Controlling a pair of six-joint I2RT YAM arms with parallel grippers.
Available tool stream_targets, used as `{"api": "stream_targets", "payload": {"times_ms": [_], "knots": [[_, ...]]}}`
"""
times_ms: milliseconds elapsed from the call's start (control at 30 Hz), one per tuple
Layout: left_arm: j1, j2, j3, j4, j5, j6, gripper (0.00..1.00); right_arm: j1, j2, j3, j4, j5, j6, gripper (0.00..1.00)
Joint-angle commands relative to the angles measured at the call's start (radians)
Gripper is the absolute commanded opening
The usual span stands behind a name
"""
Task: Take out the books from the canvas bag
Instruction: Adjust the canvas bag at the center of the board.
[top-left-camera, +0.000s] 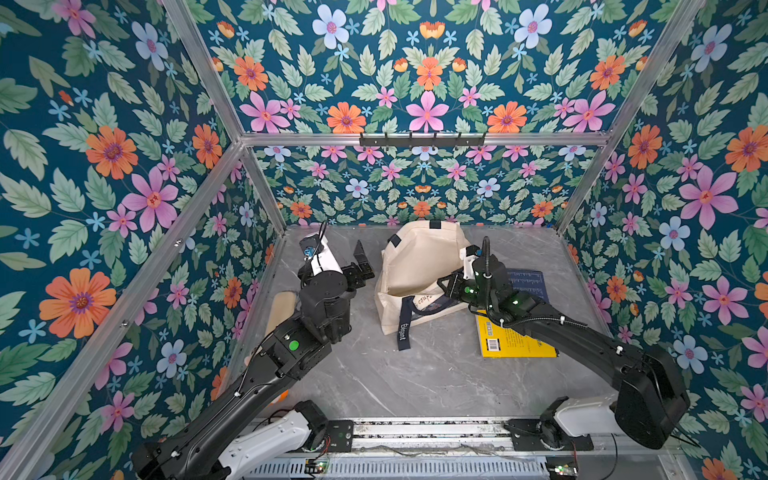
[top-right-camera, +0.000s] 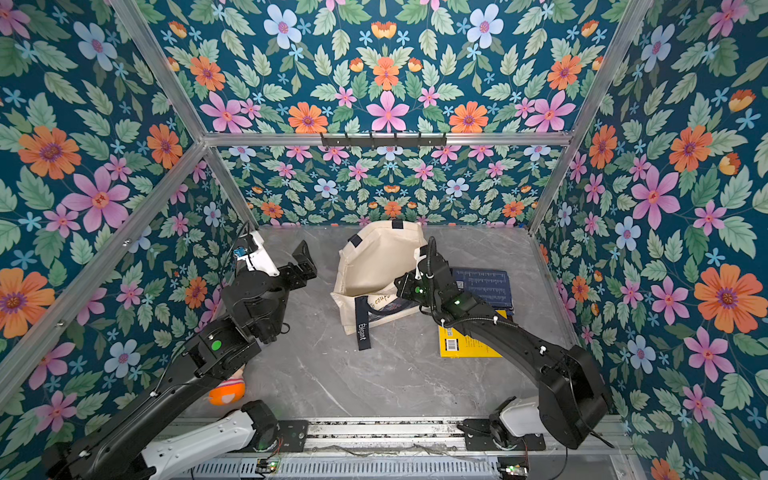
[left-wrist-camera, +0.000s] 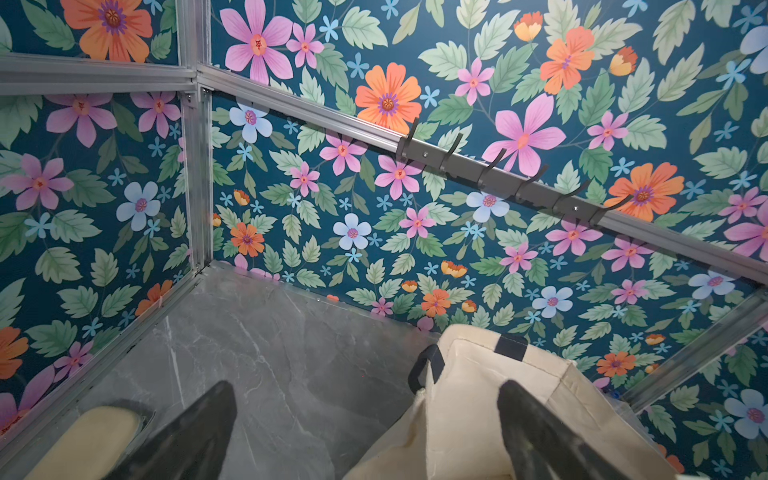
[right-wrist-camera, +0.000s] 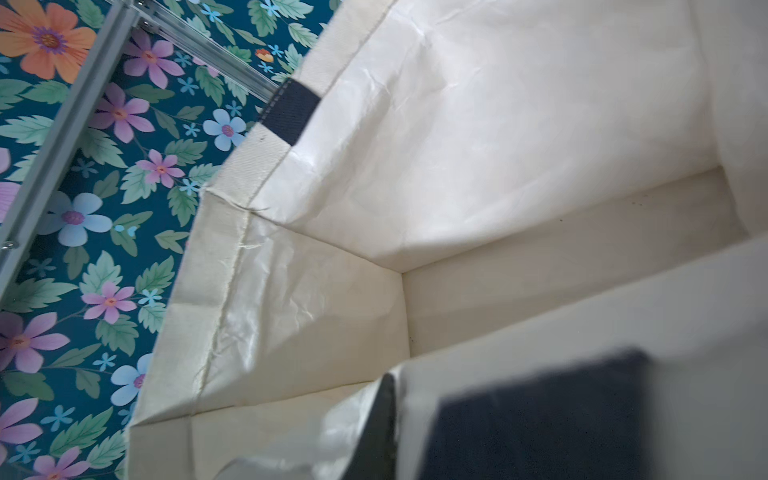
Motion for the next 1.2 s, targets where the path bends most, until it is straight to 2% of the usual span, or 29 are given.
{"api": "stream_targets", "payload": {"times_ms": [0,233,400,533,733,833,1000,1067,1167], "knots": [[0.0,-0.004,-0.005,-0.011,-0.017,0.006,1.0,0.002,-0.006,0.003,-0.001,-0.028,-0.014,0.32],[0.0,-0.011,-0.052,-0.01,-0.03,-0.001,1.0,0.001,-0.092,0.05,-0.09,-0.02,-0.098,0.77],[0.0,0.006,-0.082,-0.002,-0.037,0.004,1.0,0.001,-0.166,0.085,-0.205,-0.03,-0.159,0.98],[0.0,0.015,-0.099,0.006,-0.037,0.011,1.0,0.002,-0.242,0.098,-0.286,-0.038,-0.196,0.99],[0.001,0.044,-0.143,0.047,-0.016,0.07,1.0,0.002,-0.403,0.044,-0.315,0.028,-0.324,0.99],[0.01,0.065,-0.158,0.057,-0.016,0.075,1.0,0.002,-0.467,0.007,-0.318,0.119,-0.368,0.99],[0.032,0.079,-0.215,0.098,-0.014,0.096,1.0,-0.018,-0.56,-0.065,-0.341,0.393,-0.454,0.99],[0.042,0.101,-0.223,0.103,-0.022,0.094,1.0,-0.07,-0.597,-0.138,-0.287,0.427,-0.469,0.99],[0.058,0.157,-0.219,0.087,-0.003,0.106,1.0,-0.181,-0.637,-0.242,-0.221,0.475,-0.385,0.99]]}}
